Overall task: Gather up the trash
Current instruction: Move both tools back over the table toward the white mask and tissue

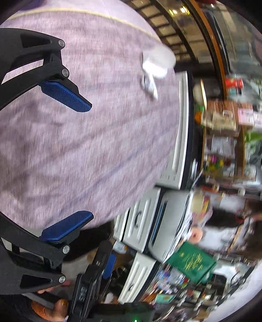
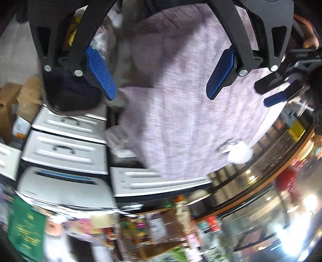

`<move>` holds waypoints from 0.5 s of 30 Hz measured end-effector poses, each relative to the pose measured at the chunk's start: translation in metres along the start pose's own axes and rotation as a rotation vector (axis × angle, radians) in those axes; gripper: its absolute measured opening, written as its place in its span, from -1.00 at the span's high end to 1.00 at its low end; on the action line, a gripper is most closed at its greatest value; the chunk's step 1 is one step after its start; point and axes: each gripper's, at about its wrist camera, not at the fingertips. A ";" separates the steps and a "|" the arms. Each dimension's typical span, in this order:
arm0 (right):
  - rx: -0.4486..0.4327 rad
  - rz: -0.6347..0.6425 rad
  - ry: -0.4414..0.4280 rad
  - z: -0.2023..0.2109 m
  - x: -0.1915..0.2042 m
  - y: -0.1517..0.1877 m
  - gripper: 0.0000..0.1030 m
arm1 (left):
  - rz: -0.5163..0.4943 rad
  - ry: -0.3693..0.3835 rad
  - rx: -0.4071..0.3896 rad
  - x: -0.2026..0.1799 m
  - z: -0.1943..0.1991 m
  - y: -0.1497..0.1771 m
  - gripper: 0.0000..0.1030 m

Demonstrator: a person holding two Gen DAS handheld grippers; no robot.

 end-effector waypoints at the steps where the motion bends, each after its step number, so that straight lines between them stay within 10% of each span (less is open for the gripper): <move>1: -0.002 0.012 -0.020 -0.005 0.007 -0.006 -0.75 | 0.023 -0.013 -0.007 0.011 0.001 -0.005 -0.89; 15: 0.046 0.279 -0.269 -0.123 0.115 -0.103 -0.75 | 0.370 -0.182 -0.093 0.152 -0.020 -0.099 -0.89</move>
Point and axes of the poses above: each gripper's, at about its wrist camera, not at the fingertips, and z roughly against the way its jaws point, x to its left, y to its underside, and after that the axes turned 15 degrees about z, right-handed
